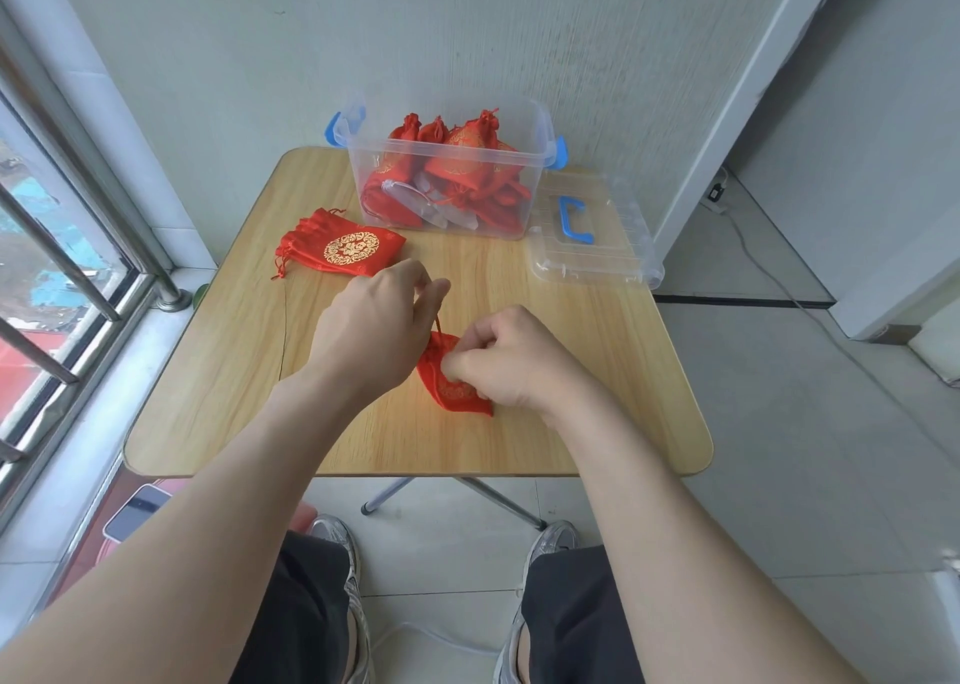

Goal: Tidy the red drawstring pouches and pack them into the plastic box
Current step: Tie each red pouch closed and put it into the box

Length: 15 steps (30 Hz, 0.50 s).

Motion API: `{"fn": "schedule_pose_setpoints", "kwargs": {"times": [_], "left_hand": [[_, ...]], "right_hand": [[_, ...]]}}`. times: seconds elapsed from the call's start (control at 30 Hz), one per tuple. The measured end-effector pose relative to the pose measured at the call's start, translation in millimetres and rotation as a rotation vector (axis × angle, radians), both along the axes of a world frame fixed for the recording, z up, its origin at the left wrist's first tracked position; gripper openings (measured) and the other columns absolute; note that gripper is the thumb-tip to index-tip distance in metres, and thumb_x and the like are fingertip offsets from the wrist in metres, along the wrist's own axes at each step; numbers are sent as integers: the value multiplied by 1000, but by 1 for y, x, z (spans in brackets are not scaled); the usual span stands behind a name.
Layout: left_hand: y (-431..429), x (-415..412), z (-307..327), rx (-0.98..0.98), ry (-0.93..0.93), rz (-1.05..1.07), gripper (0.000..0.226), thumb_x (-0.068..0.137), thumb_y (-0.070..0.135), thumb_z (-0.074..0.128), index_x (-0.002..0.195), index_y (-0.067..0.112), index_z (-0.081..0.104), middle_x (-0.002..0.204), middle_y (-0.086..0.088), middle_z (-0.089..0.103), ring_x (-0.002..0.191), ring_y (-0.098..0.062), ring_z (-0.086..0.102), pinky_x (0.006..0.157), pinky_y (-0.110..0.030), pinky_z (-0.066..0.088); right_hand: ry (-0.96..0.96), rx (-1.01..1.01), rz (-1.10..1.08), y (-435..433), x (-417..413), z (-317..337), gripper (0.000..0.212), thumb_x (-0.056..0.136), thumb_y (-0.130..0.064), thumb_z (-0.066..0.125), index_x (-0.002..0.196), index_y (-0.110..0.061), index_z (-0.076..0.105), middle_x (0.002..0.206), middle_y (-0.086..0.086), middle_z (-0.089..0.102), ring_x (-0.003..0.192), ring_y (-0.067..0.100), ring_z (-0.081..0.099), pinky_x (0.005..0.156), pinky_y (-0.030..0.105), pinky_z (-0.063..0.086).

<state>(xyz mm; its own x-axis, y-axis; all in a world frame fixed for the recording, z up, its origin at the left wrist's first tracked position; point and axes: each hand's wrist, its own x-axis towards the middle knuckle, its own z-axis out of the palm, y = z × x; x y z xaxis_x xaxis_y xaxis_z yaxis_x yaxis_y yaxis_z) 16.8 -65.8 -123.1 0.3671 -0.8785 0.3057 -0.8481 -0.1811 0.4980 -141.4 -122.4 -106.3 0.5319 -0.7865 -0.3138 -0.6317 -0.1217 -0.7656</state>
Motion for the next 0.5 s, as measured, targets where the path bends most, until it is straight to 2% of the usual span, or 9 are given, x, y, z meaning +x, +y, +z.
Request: {"fn": "schedule_pose_setpoints", "kwargs": {"times": [0.07,0.17,0.27,0.33,0.43,0.5], "left_hand": [[-2,-1,0,-30,82,2,29,111,47,44,116,20,53,80,-1,69,71,-28,67,65,-48,58],[-6,-2,1,-37,173,16,26,111,42,48,123,18,46,74,-4,66,67,-27,65,65,-47,55],[-11,-6,1,-47,283,26,21,110,34,52,121,16,48,74,-4,65,68,-18,64,63,-40,47],[-15,-8,1,-86,316,43,18,111,31,51,118,14,50,75,-1,64,62,-7,62,60,-33,44],[-21,-10,4,-144,463,122,17,111,31,48,115,15,53,70,4,57,50,2,54,45,-15,34],[-26,-8,7,-141,593,176,20,110,34,48,112,16,55,73,6,57,54,-1,53,48,-17,36]], "right_hand": [[64,-16,48,-1,2,-1,15,81,-29,76,88,-17,78,90,2,75,87,22,73,77,39,62],[111,-55,92,0,3,-3,12,82,-30,75,85,-19,77,87,1,75,83,21,73,75,36,62],[186,-155,132,0,8,-3,14,83,-29,73,84,-16,75,87,2,74,82,21,72,72,35,61],[215,-217,134,0,12,-3,16,83,-30,71,83,-14,70,85,4,73,78,23,71,69,37,62],[154,-289,89,2,15,-7,21,88,-33,66,81,-14,63,82,4,70,74,28,68,64,39,60],[87,-334,88,4,15,-9,17,91,-31,67,91,-16,61,91,1,64,84,25,64,68,39,57]]}}
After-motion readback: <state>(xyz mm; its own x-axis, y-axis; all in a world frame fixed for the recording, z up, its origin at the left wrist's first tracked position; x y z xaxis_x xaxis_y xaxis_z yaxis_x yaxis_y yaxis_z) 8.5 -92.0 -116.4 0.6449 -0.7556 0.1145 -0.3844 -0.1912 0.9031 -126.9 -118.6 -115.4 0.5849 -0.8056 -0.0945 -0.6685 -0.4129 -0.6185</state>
